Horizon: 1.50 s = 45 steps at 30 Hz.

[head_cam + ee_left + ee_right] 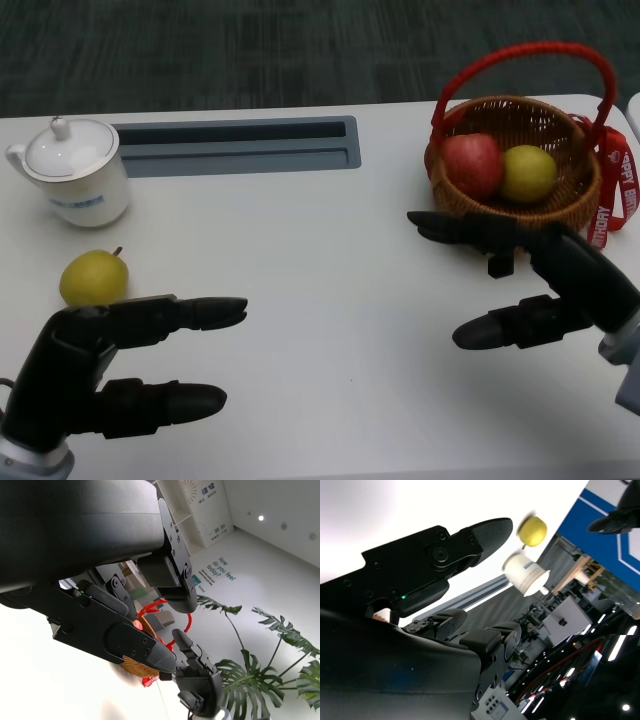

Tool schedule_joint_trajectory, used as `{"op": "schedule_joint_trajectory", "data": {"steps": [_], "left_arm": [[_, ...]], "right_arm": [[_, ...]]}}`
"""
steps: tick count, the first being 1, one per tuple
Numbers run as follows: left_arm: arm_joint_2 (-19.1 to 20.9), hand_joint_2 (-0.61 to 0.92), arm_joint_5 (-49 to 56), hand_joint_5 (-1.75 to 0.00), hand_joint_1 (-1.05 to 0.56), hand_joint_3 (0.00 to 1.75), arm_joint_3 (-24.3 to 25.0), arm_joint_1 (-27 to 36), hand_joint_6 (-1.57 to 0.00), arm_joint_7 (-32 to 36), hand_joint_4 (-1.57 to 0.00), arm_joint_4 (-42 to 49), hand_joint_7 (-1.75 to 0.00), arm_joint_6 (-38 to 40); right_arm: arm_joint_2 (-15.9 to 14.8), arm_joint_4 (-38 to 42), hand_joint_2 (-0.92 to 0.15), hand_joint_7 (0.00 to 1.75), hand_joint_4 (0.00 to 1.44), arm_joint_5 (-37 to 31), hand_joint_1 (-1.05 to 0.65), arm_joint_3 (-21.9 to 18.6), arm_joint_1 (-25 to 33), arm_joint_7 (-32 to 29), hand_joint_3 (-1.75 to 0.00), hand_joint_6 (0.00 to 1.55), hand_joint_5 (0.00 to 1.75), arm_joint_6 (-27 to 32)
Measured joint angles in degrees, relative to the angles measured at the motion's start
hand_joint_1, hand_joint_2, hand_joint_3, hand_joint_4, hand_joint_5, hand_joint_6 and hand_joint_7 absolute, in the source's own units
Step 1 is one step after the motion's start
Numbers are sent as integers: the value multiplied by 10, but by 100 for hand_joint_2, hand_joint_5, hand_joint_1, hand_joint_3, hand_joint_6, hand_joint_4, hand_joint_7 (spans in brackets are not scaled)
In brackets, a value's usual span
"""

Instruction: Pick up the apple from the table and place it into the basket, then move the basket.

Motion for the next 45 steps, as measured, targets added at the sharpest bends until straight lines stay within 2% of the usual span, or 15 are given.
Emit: {"op": "schedule_joint_trajectory", "data": {"steps": [6,16,31,45], "left_arm": [[0,80,-2,0,-50,0,4,-5,-88,-3,-98,12,-1,-6],[0,77,-8,-1,-46,0,9,-9,-90,-10,-100,18,-1,-9],[1,75,-13,-2,-45,0,14,-15,-92,-18,-104,16,-1,-9],[1,75,-13,-1,-45,0,16,-21,-93,-23,-105,19,-1,-9]], "right_arm": [[54,-27,-77,2,71,76,-46,-6,32,48,0,62,2,2],[105,-13,-78,2,79,82,-40,-11,52,78,0,72,2,-2],[111,7,-79,1,81,24,-40,-12,54,59,0,75,1,-31],[105,10,-79,0,80,10,-40,-13,54,40,0,73,0,-44]]}}
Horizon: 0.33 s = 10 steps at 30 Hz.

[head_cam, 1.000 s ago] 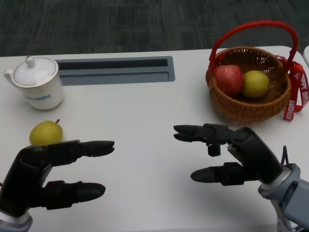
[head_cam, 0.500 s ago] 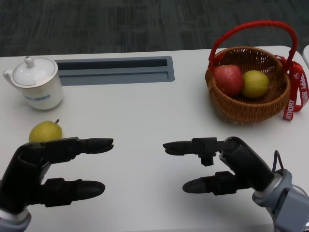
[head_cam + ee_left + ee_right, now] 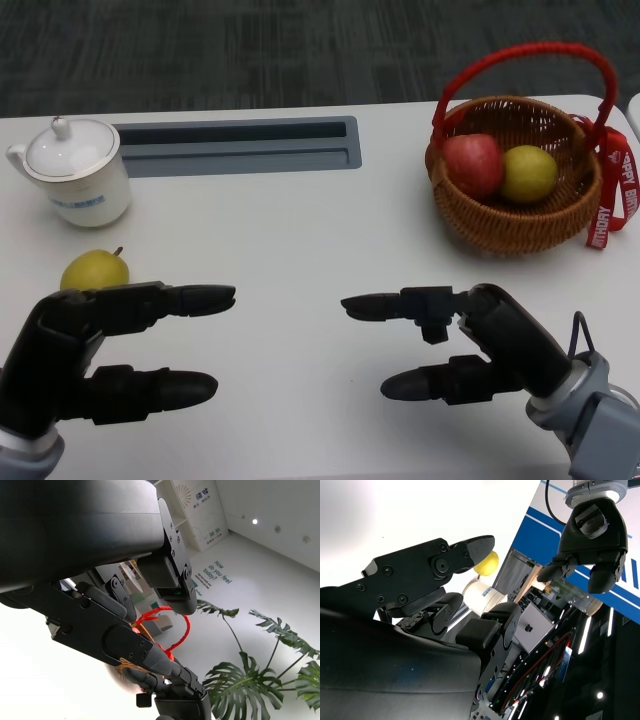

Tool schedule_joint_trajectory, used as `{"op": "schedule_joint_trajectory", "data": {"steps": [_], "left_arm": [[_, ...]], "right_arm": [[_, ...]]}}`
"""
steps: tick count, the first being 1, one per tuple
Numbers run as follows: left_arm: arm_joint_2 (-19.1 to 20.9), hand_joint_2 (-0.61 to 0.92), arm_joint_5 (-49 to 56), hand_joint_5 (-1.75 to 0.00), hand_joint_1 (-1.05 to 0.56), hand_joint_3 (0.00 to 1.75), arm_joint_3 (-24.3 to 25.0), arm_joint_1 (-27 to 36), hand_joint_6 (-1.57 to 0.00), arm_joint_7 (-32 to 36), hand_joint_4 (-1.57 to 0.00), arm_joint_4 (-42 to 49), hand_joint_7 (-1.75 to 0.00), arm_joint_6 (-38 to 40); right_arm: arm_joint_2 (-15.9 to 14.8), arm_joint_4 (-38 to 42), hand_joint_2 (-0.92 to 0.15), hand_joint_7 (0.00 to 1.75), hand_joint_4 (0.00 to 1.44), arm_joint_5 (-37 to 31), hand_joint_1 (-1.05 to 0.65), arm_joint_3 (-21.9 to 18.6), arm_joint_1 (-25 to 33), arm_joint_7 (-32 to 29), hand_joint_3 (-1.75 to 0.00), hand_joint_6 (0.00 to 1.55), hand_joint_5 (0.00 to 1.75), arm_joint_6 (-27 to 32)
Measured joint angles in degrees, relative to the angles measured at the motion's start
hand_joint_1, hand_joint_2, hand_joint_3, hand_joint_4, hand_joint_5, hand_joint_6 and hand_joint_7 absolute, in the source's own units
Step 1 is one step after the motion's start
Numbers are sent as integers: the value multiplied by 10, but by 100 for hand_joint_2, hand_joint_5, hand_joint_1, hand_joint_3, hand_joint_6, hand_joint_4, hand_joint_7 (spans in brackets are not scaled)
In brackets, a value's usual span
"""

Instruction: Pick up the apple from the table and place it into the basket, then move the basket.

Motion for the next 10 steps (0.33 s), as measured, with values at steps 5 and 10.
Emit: {"op": "schedule_joint_trajectory", "data": {"steps": [5,10], "left_arm": [[0,76,0,-1,-44,0,0,0,-92,-2,-105,0,0,0],[0,76,-1,-1,-45,0,0,0,-93,-6,-106,0,0,0]], "right_arm": [[-3,0,-79,0,79,0,-40,0,0,0,0,73,0,-2],[-4,-2,-79,0,79,1,-40,1,2,0,0,73,0,-2]]}}
